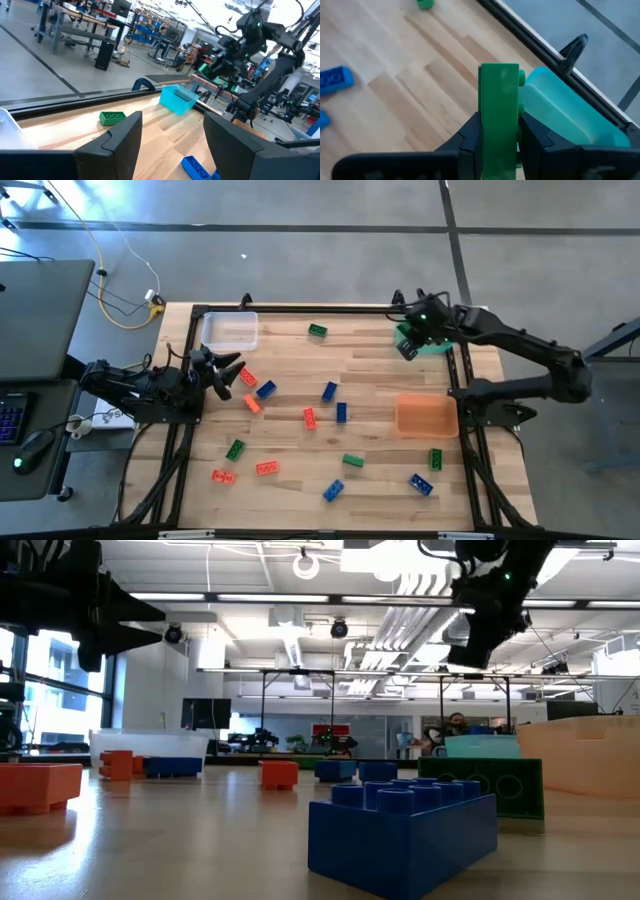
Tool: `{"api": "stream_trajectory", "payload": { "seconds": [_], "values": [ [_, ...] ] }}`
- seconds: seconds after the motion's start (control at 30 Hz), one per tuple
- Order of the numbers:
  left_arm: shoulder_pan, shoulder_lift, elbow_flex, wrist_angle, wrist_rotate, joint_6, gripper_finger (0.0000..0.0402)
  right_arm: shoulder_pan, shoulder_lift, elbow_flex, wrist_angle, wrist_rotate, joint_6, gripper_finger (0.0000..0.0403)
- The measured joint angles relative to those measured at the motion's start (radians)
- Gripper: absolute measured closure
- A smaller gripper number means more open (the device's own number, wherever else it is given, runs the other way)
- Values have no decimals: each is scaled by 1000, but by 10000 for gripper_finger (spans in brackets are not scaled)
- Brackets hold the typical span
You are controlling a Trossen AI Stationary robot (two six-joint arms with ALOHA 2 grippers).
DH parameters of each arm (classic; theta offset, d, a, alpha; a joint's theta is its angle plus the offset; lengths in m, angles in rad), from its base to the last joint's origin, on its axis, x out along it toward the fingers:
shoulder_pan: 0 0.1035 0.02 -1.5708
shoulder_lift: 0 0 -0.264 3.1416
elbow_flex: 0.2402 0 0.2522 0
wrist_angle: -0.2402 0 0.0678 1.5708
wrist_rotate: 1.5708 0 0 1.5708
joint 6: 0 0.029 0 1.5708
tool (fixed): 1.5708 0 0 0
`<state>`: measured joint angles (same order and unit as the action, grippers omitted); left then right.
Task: Sort & place blocks by color
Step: Put the green game piece into the green bin
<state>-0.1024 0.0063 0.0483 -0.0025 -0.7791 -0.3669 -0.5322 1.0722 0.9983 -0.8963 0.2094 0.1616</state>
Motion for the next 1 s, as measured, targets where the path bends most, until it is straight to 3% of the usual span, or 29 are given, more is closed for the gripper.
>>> {"api": "stream_trajectory", "payload": {
  "seconds": [0.17, 0.43, 0.7, 1.0],
  "values": [
    [0, 0, 0, 0, -18, -5, 202, -57, -49, -117, 125, -1, 50, 337],
    [0, 0, 0, 0, -21, -25, 202, -180, -14, -232, 283, 62, 137, 337],
    [0, 0, 0, 1, -21, -33, 202, -324, 97, -262, 306, 62, 179, 337],
    [0, 0, 0, 1, -21, -53, 202, -394, 255, -262, 324, 17, 205, 337]
  ]
}}
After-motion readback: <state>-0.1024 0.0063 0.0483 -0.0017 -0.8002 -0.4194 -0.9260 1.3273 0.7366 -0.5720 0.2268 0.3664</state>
